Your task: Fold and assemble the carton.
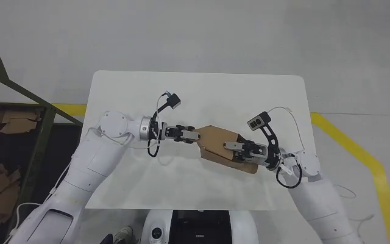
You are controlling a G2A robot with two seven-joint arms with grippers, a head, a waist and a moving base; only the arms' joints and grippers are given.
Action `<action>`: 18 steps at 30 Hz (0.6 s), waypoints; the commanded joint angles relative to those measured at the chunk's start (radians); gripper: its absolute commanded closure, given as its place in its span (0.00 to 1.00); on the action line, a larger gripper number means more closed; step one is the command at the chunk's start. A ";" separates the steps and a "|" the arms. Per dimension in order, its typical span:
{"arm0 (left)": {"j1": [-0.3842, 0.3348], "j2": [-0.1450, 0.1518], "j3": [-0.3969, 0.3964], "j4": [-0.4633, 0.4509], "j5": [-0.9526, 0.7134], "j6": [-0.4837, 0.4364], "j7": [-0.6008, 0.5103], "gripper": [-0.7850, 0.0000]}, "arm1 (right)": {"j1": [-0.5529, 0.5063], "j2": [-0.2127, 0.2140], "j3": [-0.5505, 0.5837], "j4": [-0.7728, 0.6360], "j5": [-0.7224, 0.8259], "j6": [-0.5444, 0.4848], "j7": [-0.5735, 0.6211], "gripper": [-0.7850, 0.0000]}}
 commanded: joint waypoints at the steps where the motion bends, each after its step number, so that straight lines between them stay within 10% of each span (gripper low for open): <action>1: -0.002 -0.002 0.007 0.005 -0.012 -0.003 -0.002 0.00 | 0.001 0.000 -0.003 -0.001 0.003 0.002 0.004 1.00; 18: 0.005 -0.002 0.021 0.007 -0.007 -0.003 -0.003 0.00 | -0.011 0.004 0.019 -0.009 0.022 0.002 0.034 1.00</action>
